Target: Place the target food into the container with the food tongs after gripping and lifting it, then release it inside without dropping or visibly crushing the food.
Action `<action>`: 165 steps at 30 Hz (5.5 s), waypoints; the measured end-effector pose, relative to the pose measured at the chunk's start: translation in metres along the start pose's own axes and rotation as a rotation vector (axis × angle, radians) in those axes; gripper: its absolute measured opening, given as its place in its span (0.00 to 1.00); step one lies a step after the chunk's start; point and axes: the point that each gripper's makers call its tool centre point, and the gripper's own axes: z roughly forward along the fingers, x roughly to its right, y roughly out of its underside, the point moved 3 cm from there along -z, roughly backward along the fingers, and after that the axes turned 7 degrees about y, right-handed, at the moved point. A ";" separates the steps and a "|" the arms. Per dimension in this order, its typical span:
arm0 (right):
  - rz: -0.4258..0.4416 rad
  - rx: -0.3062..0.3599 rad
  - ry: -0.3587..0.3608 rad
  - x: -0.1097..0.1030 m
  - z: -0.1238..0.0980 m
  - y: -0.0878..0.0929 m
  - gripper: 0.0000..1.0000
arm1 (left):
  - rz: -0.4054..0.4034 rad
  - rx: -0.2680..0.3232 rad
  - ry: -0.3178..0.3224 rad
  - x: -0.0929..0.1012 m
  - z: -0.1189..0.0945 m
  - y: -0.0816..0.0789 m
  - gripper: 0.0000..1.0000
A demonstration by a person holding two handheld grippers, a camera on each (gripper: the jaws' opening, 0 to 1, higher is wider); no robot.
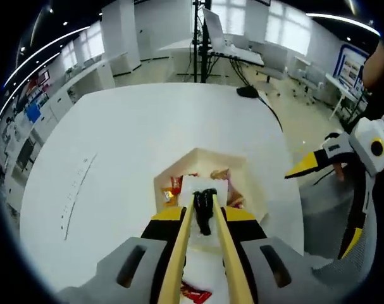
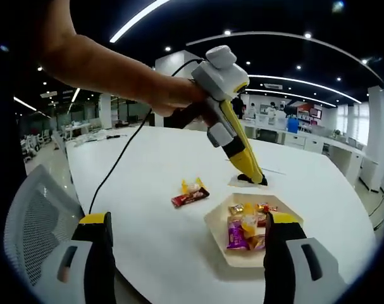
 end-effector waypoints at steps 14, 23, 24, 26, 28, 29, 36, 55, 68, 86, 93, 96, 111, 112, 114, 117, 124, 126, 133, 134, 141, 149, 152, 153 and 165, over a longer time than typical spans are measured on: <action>-0.005 0.000 -0.002 -0.001 0.000 0.000 0.98 | -0.021 0.023 -0.023 -0.018 0.012 -0.010 0.18; -0.010 -0.009 0.001 -0.002 0.000 0.000 0.98 | -0.006 0.040 -0.002 -0.017 0.010 -0.005 0.24; -0.009 -0.009 0.001 -0.001 0.000 0.000 0.98 | 0.010 0.048 -0.012 -0.018 0.008 -0.007 0.24; -0.010 -0.009 -0.001 -0.002 0.000 0.000 0.98 | 0.009 0.047 -0.013 -0.016 0.002 -0.006 0.24; -0.015 -0.013 -0.008 -0.003 0.001 0.001 0.98 | 0.014 0.058 -0.025 -0.019 -0.005 -0.005 0.24; -0.017 -0.013 -0.009 -0.003 0.001 0.001 0.98 | 0.012 0.061 -0.027 -0.020 -0.008 -0.004 0.25; -0.025 -0.021 -0.017 -0.005 0.001 0.002 0.98 | 0.014 0.093 -0.068 -0.024 -0.033 0.005 0.25; -0.123 0.009 0.004 -0.002 0.004 0.001 1.00 | -0.084 0.267 -0.173 -0.011 -0.136 0.081 0.26; -0.039 -0.013 -0.003 0.000 0.004 0.005 1.00 | -0.233 0.337 -0.331 0.027 -0.209 0.188 0.26; -0.050 -0.011 -0.047 -0.007 0.002 0.007 1.00 | -0.322 0.415 -0.455 0.035 -0.175 0.205 0.26; -0.065 -0.018 -0.038 -0.007 0.003 0.006 1.00 | -0.309 0.405 -0.462 0.016 -0.165 0.185 0.26; -0.069 -0.012 -0.032 -0.006 0.003 0.005 1.00 | -0.313 0.398 -0.474 0.012 -0.158 0.183 0.26; -0.052 0.021 -0.011 -0.003 0.000 -0.002 1.00 | -0.356 0.284 -0.486 -0.026 -0.087 0.184 0.26; -0.051 0.023 -0.009 -0.003 0.000 -0.002 1.00 | -0.365 0.282 -0.490 -0.028 -0.084 0.183 0.26; -0.048 0.023 -0.005 -0.002 0.000 -0.003 1.00 | -0.356 0.252 -0.504 -0.031 -0.076 0.182 0.26; -0.071 0.021 -0.001 -0.002 0.000 -0.003 1.00 | -0.377 0.244 -0.502 -0.038 -0.065 0.182 0.26; -0.056 0.022 0.003 0.000 0.000 -0.003 1.00 | -0.397 0.166 -0.540 -0.051 -0.052 0.195 0.26; -0.054 0.022 0.002 0.000 0.000 -0.004 1.00 | -0.408 0.163 -0.531 -0.051 -0.049 0.196 0.26; -0.048 0.019 0.002 0.000 0.001 -0.003 0.99 | -0.391 0.108 -0.518 -0.051 -0.040 0.203 0.26; -0.047 0.018 0.002 0.000 0.001 -0.003 0.99 | -0.374 0.077 -0.523 -0.053 -0.040 0.209 0.26; -0.040 0.024 0.009 0.001 0.000 -0.004 0.99 | -0.351 0.089 -0.515 -0.052 -0.055 0.215 0.26; -0.038 0.018 0.002 0.000 0.001 -0.003 0.99 | -0.392 0.066 -0.515 -0.062 -0.050 0.214 0.27; -0.038 0.017 0.004 0.001 0.001 -0.003 0.99 | -0.411 0.050 -0.517 -0.063 -0.046 0.216 0.26; -0.039 0.016 0.006 0.001 0.001 -0.003 0.99 | -0.406 0.028 -0.520 -0.064 -0.043 0.219 0.26; -0.037 0.011 0.002 0.001 0.001 -0.002 0.98 | -0.354 0.021 -0.477 -0.058 -0.046 0.215 0.19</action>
